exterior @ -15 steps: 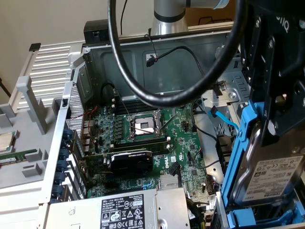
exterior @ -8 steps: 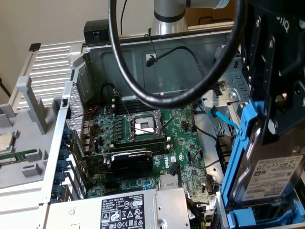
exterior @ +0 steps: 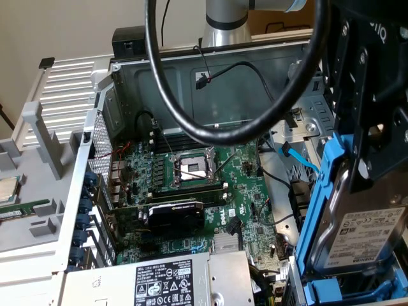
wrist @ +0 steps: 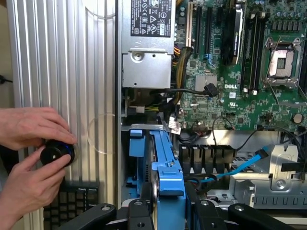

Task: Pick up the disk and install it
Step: 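Insert the disk into the insertion slot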

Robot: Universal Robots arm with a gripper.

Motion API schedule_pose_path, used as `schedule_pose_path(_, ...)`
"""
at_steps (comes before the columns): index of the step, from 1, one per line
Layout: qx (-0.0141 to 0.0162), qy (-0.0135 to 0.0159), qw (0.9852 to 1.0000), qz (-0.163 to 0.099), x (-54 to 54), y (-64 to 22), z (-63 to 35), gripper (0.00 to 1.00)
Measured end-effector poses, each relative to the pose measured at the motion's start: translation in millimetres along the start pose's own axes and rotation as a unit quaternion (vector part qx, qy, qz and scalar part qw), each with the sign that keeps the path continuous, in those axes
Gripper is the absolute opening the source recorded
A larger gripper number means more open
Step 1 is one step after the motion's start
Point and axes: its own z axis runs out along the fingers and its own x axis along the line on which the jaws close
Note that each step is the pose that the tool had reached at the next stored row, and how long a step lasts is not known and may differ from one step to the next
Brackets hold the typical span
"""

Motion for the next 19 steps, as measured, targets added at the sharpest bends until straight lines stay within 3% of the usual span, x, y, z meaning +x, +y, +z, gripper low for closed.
schedule_pose_path(12,0.0001,-0.0004,1.0000,0.000,0.1,0.0,0.1,0.36)
schedule_pose_path(14,0.0001,-0.0006,1.0000,0.000,0.2,0.1,0.1,0.45)
schedule_pose_path(19,0.0001,-0.0009,1.0000,0.000,0.2,0.0,0.2,0.45)
